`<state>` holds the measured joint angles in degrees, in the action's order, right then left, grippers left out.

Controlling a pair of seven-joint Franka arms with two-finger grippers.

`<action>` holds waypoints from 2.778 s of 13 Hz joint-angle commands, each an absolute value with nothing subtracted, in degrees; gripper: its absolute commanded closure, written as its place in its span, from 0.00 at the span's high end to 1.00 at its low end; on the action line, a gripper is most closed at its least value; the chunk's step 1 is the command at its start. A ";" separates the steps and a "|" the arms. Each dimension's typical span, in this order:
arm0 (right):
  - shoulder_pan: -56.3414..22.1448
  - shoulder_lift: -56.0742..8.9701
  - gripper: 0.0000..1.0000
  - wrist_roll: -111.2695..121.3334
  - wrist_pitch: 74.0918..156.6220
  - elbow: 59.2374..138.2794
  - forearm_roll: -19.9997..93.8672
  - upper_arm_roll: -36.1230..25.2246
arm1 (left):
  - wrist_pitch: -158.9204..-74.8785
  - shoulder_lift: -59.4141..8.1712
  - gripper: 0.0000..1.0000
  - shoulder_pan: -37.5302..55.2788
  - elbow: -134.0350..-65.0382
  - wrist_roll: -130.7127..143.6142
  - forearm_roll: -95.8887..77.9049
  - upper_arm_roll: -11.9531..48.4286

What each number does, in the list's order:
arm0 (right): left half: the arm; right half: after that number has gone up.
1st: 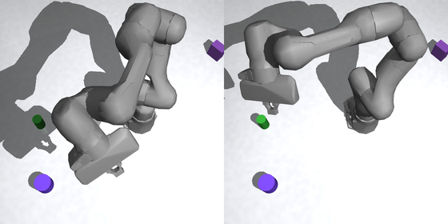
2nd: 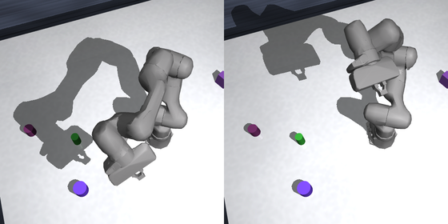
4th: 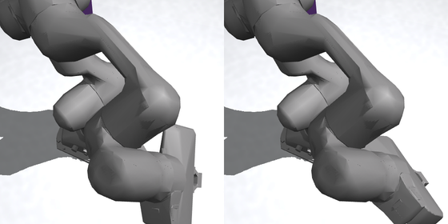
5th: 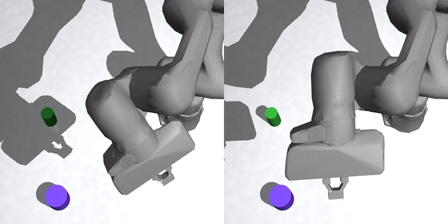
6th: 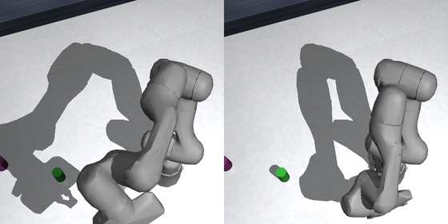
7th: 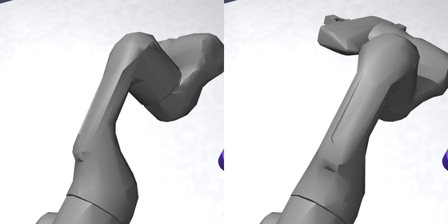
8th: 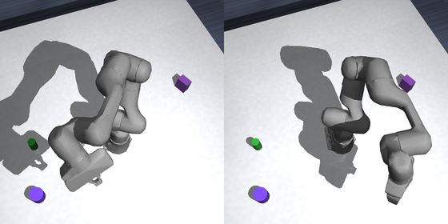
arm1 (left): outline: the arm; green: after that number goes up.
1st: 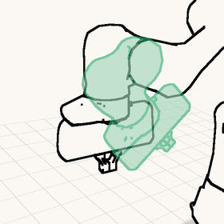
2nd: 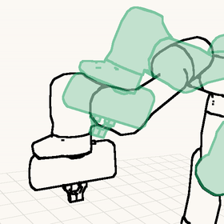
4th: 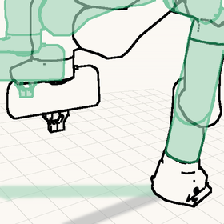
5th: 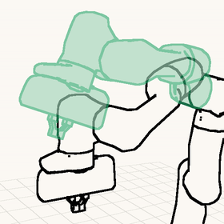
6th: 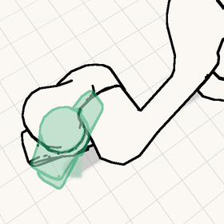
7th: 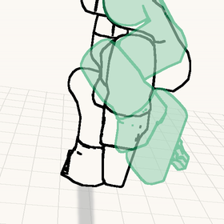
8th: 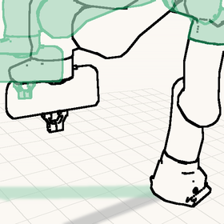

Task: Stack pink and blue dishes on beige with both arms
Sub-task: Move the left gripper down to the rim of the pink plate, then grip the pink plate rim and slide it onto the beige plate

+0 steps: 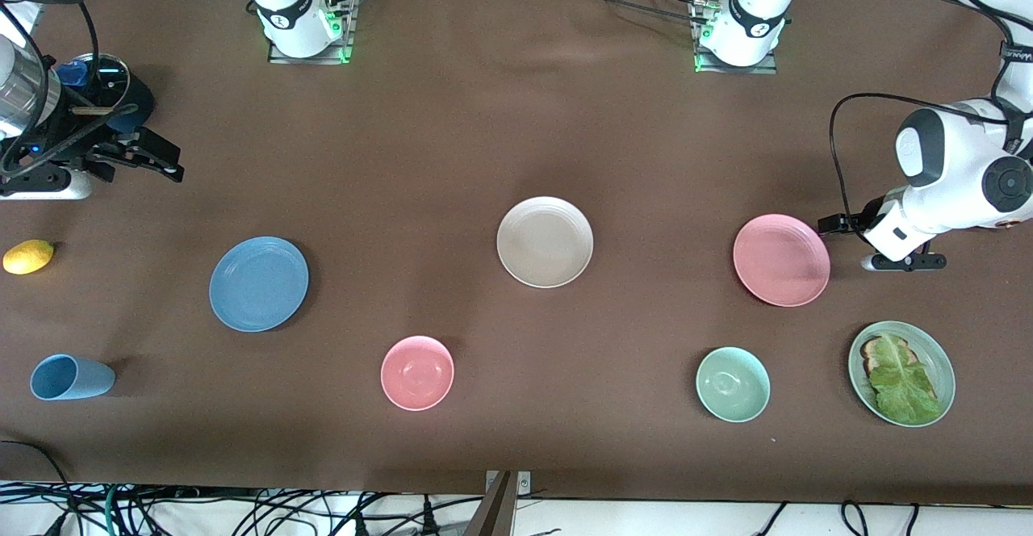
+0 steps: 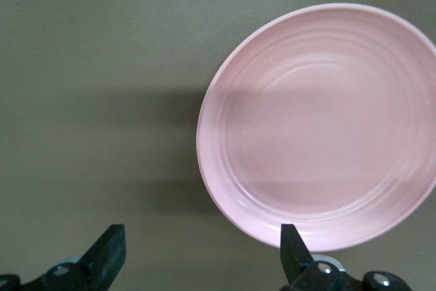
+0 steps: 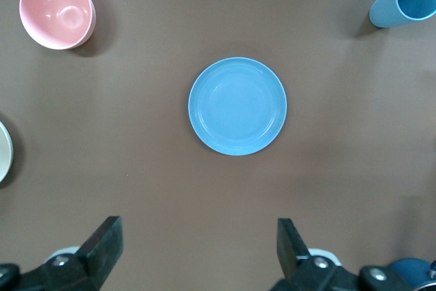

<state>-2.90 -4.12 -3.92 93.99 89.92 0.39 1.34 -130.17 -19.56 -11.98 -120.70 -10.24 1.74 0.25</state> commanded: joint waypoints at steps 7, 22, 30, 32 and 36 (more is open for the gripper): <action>-2.37 -2.55 1.00 -4.22 94.04 91.32 1.14 1.58 | -136.23 -27.51 0.86 -12.92 -120.15 -17.84 3.08 0.44; -2.29 -2.55 1.00 -4.13 93.96 91.41 1.14 1.49 | -115.15 -26.72 0.00 -8.62 -107.14 -7.57 2.11 1.84; -2.20 -2.55 1.00 -4.13 93.96 91.41 1.14 1.41 | -103.01 -24.35 0.00 -8.26 -100.02 1.29 -3.50 8.60; -2.20 -2.55 1.00 -4.13 93.96 91.41 1.14 1.49 | -102.92 -23.99 0.00 -8.17 -98.45 7.96 -3.95 12.20; -2.20 -2.64 1.00 -4.13 93.87 91.58 1.23 0.97 | -102.92 -24.60 0.00 -7.04 -96.17 17.82 -7.11 17.48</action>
